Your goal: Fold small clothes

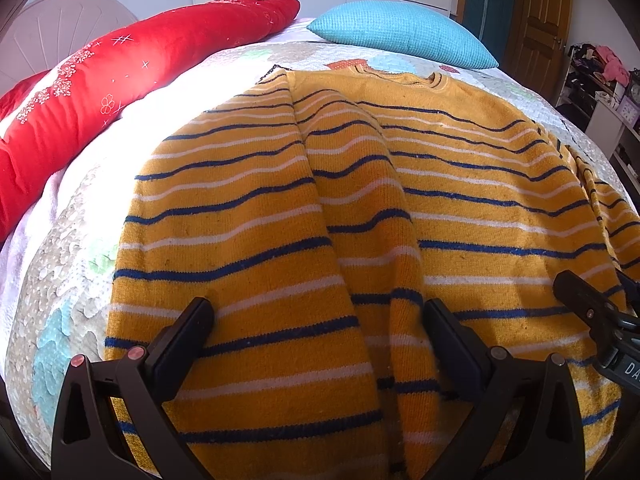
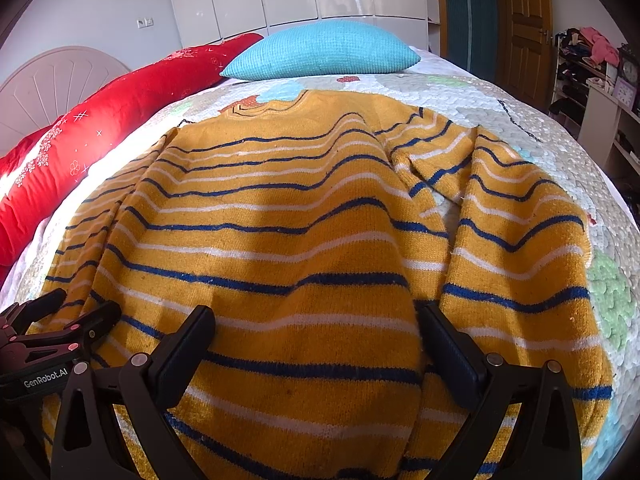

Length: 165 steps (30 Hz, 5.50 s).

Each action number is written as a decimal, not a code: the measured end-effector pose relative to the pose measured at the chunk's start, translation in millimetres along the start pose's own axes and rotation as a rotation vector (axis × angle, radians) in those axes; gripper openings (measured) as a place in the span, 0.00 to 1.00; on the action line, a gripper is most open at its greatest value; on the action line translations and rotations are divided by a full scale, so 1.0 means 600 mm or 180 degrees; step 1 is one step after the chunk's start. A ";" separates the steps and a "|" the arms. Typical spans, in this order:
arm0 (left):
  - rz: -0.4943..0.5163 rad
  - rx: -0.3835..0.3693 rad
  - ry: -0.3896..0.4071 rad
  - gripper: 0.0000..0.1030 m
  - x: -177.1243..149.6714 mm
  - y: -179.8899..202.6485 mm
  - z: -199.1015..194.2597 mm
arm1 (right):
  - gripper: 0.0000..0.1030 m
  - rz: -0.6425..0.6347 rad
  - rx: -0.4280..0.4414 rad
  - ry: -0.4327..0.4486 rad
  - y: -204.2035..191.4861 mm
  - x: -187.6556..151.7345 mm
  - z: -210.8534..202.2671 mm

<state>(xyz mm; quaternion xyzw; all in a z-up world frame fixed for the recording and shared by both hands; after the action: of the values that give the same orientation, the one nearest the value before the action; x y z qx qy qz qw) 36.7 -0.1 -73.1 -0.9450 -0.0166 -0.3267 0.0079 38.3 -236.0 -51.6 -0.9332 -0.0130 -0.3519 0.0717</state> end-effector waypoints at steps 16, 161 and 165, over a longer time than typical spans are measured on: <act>-0.0104 -0.0517 0.0062 0.81 -0.018 -0.088 -0.127 | 0.99 -0.0014 -0.0027 0.0001 -0.002 -0.003 0.001; -0.0229 0.0078 0.0087 0.70 -0.125 -0.147 -0.224 | 0.12 0.0735 0.0550 -0.0187 0.075 -0.190 -0.227; -0.0119 0.0024 0.0045 0.70 -0.125 -0.123 -0.192 | 0.28 0.0685 0.0584 -0.0148 0.049 -0.165 -0.216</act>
<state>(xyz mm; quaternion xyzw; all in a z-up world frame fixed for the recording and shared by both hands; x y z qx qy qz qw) -96.3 68.9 -28.5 -0.9421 -0.0354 -0.3334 0.0056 -118.5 -281.0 -24.2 -0.9266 0.0533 -0.3179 0.1937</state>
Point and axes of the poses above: each gripper's, at about its wrist camera, not at the fingertips, and z roughly the way its jaws point, y to its right, x to its top, the point moved 9 cm from there along z, roughly the way its jaws point, and after that the axes turned 1 degree about y, right-handed, at the moved point
